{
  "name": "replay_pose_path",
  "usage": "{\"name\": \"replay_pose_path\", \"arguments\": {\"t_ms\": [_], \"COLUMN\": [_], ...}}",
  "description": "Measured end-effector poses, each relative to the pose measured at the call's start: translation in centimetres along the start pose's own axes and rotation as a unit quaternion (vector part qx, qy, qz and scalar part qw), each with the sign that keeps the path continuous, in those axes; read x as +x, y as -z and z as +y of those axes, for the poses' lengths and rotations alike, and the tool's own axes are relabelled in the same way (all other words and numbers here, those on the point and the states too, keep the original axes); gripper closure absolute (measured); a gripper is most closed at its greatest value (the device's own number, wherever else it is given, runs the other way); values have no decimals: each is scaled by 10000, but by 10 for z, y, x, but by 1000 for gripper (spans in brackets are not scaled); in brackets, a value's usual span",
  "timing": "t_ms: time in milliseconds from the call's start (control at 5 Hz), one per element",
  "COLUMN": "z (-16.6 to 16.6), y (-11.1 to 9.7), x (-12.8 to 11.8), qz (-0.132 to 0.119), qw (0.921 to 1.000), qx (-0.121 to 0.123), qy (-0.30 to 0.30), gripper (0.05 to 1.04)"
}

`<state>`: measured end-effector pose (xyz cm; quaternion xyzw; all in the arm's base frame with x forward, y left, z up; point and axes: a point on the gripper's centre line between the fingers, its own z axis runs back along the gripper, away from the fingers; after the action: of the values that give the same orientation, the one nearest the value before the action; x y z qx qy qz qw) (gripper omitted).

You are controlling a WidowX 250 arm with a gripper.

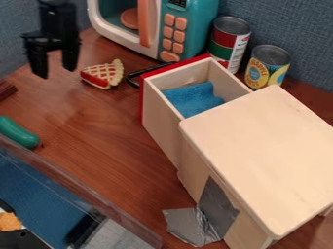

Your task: Close the drawer

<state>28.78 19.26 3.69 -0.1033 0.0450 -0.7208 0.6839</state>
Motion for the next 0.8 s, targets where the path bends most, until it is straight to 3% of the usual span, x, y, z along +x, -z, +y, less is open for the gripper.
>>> {"name": "replay_pose_path", "arguments": {"t_ms": [400,800], "z": [30,50], "y": [-1,-20], "x": [51,63], "qz": [-60,92], "qw": [9994,9989], "qx": [6,247], "qy": [335,396], "gripper": [83,83]}}
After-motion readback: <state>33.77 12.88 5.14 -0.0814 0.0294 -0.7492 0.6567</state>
